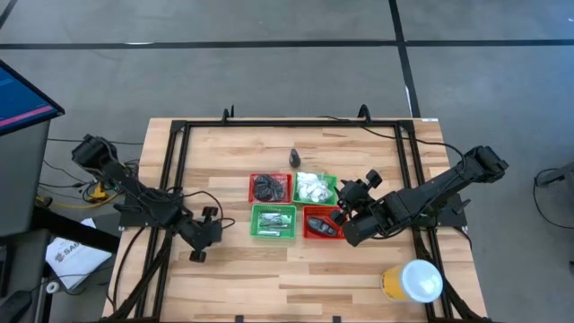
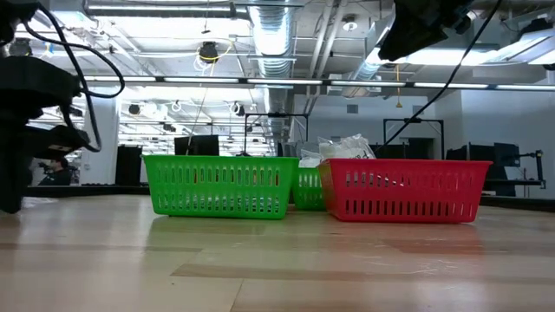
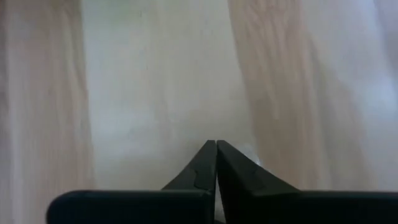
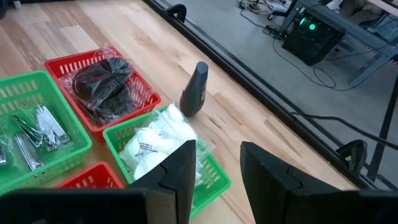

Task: Pick & Place Travel size toiletries
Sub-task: Put the black hairbrush into the left red basket

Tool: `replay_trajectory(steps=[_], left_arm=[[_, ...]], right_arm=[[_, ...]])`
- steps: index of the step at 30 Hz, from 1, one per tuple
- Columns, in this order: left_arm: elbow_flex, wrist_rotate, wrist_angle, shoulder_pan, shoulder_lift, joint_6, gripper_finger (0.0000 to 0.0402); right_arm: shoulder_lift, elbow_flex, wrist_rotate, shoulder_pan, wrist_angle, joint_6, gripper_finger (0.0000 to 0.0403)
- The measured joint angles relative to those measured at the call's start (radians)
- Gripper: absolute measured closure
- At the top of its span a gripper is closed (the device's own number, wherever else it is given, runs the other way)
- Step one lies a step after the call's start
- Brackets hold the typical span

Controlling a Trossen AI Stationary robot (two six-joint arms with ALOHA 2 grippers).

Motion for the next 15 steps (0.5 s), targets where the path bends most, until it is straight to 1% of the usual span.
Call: replay_trajectory(steps=[3,5,12,15], left_arm=[[0.016,0.003,-0.017,-0.001,-0.034,-0.099,0.0385],[0.015,0.000,-0.049,-0.001,-0.056,-0.165,0.0370],[0.016,0.026,-0.050,0.000,-0.119,-0.181,0.0304],[0.017,0.046,-0.066,0.000,-0.139,-0.231,0.0277]], right_arm=[[0.000,0.000,0.000,0.000,0.000,-0.001,0.0287],[0.000,0.000,0.000,0.000,0.000,-0.005,0.0287],[0.000,0.000,0.000,0.000,0.003,-0.006,0.0287],[0.000,0.000,0.000,-0.001,0.003,-0.006,0.0287]])
